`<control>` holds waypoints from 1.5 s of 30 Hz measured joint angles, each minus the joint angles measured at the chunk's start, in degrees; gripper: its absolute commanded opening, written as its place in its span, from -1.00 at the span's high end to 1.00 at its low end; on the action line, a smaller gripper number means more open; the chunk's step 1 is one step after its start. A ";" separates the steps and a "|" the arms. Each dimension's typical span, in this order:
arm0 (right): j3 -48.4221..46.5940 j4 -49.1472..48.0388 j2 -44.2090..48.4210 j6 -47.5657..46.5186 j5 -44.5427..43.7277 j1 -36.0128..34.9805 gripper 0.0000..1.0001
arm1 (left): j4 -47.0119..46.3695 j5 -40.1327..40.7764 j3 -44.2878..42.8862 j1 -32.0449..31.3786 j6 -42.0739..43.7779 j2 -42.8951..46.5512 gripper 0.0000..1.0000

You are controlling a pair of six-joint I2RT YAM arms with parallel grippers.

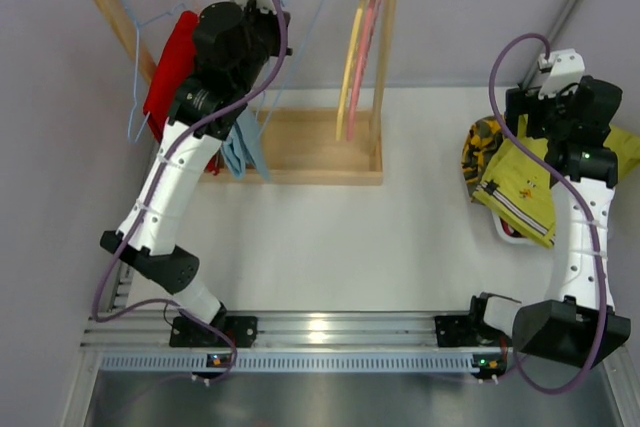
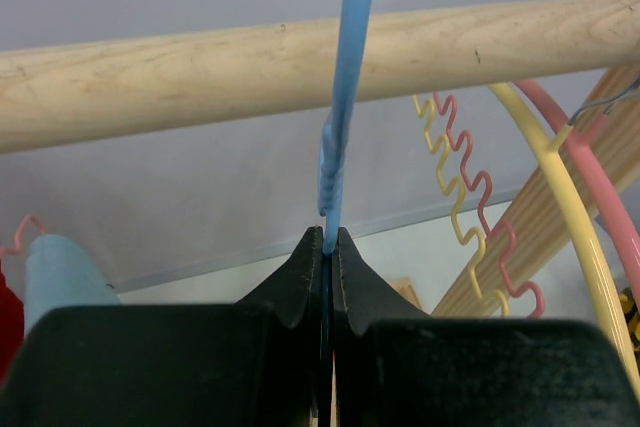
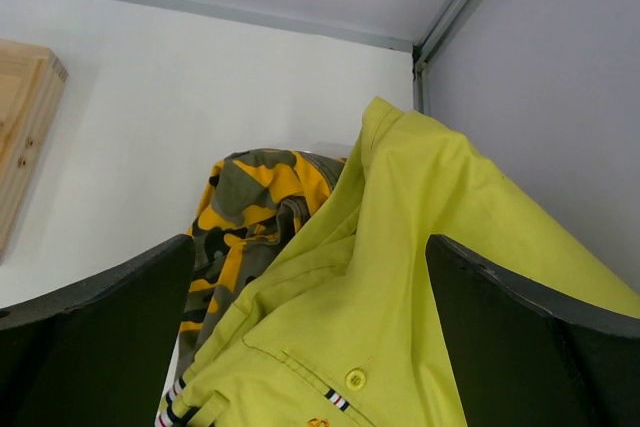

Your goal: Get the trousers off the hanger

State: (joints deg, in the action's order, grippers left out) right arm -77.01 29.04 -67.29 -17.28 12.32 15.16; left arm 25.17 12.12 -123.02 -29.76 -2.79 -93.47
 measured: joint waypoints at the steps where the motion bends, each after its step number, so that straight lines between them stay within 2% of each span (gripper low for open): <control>1: 0.00 0.20 0.02 0.13 0.09 0.00 -0.99 | -0.28 0.15 -0.74 -0.07 -0.02 -0.90 1.00; 17: 1.66 0.63 4.74 0.50 1.16 0.00 -0.99 | -8.07 5.22 -4.17 -6.93 1.46 -13.42 1.00; 34: 4.39 0.61 7.17 -0.72 1.33 0.04 -0.99 | -17.25 6.86 -11.21 -6.08 4.02 -22.80 1.00; 45: 4.39 0.61 7.19 -1.11 1.90 0.13 -0.99 | -19.19 7.02 -11.54 -5.55 4.46 -24.04 1.00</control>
State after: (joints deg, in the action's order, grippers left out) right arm -72.62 29.65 -60.10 -18.39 14.22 15.29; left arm 5.98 19.14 -134.56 -35.31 1.67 -117.51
